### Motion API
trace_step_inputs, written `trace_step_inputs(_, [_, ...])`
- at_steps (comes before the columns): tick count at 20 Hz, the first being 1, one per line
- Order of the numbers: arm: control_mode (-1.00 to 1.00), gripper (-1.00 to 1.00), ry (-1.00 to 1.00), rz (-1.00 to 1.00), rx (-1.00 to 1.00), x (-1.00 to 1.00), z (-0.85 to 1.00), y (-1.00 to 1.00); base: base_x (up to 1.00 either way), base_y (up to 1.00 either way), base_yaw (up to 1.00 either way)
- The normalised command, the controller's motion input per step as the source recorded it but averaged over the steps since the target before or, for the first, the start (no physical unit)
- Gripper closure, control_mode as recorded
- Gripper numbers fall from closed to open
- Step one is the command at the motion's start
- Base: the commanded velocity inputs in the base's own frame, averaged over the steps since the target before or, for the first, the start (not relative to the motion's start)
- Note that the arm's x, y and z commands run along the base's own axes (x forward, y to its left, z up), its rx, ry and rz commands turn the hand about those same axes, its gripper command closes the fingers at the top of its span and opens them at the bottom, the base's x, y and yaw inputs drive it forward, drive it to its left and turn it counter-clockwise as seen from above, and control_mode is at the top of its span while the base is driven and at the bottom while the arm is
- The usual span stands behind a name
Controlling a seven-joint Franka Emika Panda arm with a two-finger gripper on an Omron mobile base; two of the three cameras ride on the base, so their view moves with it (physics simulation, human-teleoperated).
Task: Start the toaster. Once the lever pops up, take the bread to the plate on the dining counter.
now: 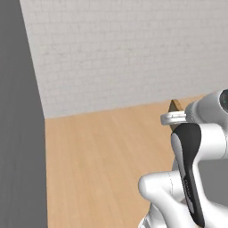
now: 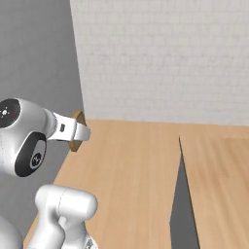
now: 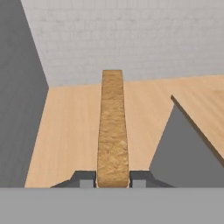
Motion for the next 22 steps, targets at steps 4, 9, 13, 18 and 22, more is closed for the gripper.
trace_step_inputs(4, [1.0, 1.0, 0.0, 0.0, 0.0, 0.0, 0.0, 0.0, 1.0, 0.03, 0.0])
trace_step_inputs(9, [1.0, 1.0, 0.0, 0.0, 0.0, 0.0, 0.0, 0.0, 1.0, 0.01, 0.0])
trace_step_inputs(13, [1.0, 1.0, 0.0, 0.0, 0.0, 0.0, 0.0, 0.0, 1.0, 0.03, 0.0])
trace_step_inputs(18, [1.0, 1.0, 0.0, 0.0, 0.0, 0.0, 0.0, 0.0, 1.0, 0.05, -0.22])
trace_step_inputs(22, [1.0, 1.0, 0.0, 0.0, 0.0, 0.0, 0.0, 0.0, 1.0, 0.33, -0.47])
